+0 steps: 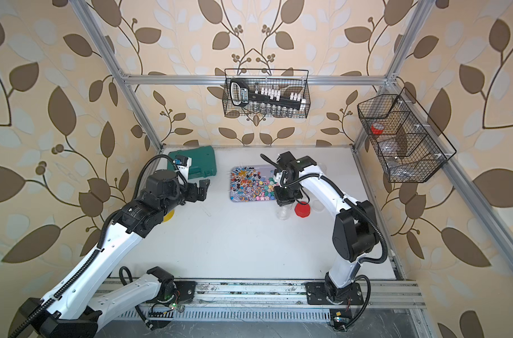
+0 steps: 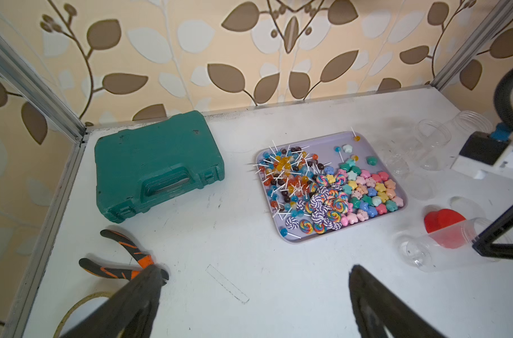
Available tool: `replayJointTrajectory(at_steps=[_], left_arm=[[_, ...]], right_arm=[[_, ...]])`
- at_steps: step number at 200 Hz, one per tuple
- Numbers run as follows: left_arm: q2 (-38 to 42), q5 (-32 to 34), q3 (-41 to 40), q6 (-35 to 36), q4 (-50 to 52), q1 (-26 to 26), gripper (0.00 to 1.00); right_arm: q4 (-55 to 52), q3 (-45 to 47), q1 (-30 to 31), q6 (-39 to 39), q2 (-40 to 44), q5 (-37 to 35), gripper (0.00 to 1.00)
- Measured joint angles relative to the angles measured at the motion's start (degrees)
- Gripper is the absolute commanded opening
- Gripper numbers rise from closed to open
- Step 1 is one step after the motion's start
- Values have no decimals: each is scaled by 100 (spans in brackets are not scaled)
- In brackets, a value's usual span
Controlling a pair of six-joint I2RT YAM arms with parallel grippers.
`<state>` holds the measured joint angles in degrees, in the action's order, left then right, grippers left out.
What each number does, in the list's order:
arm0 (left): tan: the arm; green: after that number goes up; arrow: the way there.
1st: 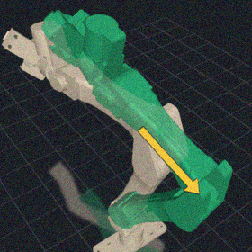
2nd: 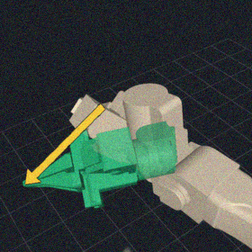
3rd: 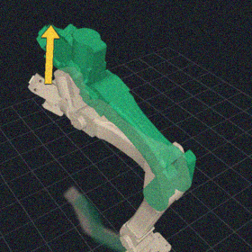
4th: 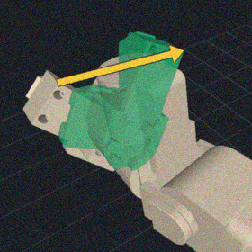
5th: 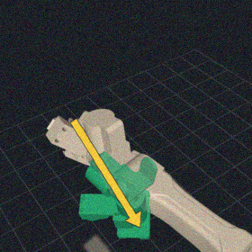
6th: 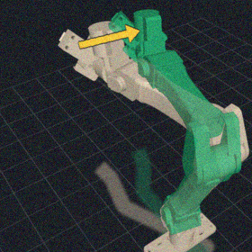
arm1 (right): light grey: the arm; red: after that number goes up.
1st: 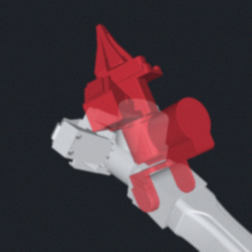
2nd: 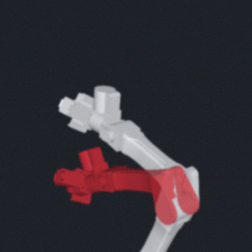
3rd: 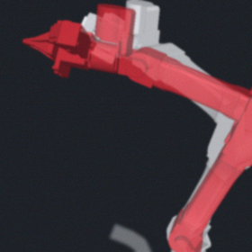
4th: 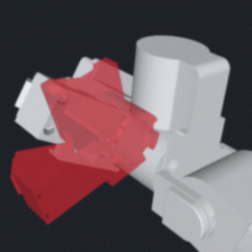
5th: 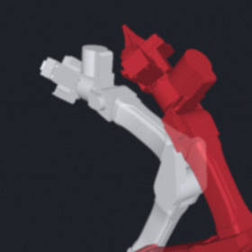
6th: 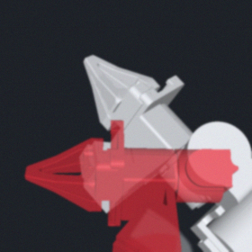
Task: Pour the candies out of the jar
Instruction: Place the jar at the center of the board, then reset both arms
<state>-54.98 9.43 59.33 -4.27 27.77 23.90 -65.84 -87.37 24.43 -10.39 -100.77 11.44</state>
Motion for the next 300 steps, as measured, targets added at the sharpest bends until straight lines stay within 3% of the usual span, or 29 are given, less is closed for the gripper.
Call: replayJointTrajectory(at_steps=[32, 50, 67, 124, 137, 152, 156, 160, 164, 189, 229, 271, 300], left_arm=[[142, 0, -289, 205, -13, 0, 99], [221, 0, -431, 343, -28, 0, 99], [293, -2, -540, 439, -90, 0, 99], [238, -160, -627, 560, -413, -2, 99], [33, -313, -535, 599, -474, -26, 99], [-588, -568, -85, 684, -448, -37, 99], [-748, -640, 50, 699, -459, -37, 99], [-968, -721, 214, 713, -501, -37, 99], [-1180, -813, 365, 719, -553, -37, 99], [-2013, -1296, 660, 708, -1220, -61, 99], [-2210, -1880, -450, 282, -2527, -433, 99], [-1674, -1696, -1257, 181, -2975, -1172, 99], [-1086, -1375, -1580, 258, -3211, -1602, 99]], right_arm=[[140, 59, 142, -142, -122, -138, 0], [188, 59, 168, -236, -122, -212, 29], [227, 59, 186, -243, -127, -319, 46], [181, -181, 225, -374, -125, -595, 51], [164, -352, 225, -398, -114, -658, 56], [133, -627, 223, -424, -76, -719, 69], [138, -704, 223, -457, -46, -723, 78], [140, -765, 216, -417, -24, -743, 96], [142, -837, 208, -485, 15, -752, 99], [299, -994, 70, -487, 422, -863, 99], [1274, 79, -765, -619, 1718, -986, 99], [2483, 1329, -1576, -737, 3053, -1222, 99], [3281, 1906, -1694, -647, 3403, -1563, 99]])
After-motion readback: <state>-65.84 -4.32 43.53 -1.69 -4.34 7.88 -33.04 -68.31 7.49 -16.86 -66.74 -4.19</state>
